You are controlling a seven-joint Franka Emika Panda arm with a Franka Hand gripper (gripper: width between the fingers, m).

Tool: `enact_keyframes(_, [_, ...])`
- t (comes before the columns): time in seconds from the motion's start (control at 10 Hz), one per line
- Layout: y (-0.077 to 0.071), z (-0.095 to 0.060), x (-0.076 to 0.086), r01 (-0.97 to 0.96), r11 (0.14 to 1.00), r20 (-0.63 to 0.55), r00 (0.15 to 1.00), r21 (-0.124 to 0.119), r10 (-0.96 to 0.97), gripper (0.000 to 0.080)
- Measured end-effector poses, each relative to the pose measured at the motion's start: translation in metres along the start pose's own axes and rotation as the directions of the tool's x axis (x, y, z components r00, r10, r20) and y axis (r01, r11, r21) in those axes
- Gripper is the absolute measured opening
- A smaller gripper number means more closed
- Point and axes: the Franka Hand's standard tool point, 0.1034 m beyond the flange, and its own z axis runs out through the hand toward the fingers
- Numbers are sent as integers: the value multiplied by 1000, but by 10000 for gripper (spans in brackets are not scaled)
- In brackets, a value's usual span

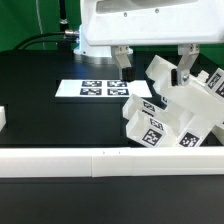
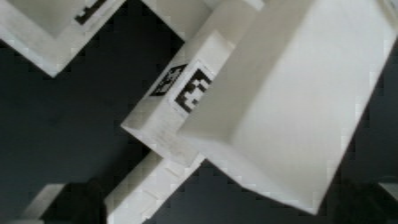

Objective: Assemble chair

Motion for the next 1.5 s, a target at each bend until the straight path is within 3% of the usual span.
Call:
enact_keyframes(0.3, [-6,-15,-8,209,978,68,976,-13,-207,649])
enact_keyframes(0.7, [-8,-15,-8,185,983,61,981,-12,-184,649])
enact_keyframes(1.0, [9,-20,-18,253,967,56,966,-3,-253,649])
enact_keyframes(1.5, [26,-6,-11,255,967,48,966,-19,-254,649])
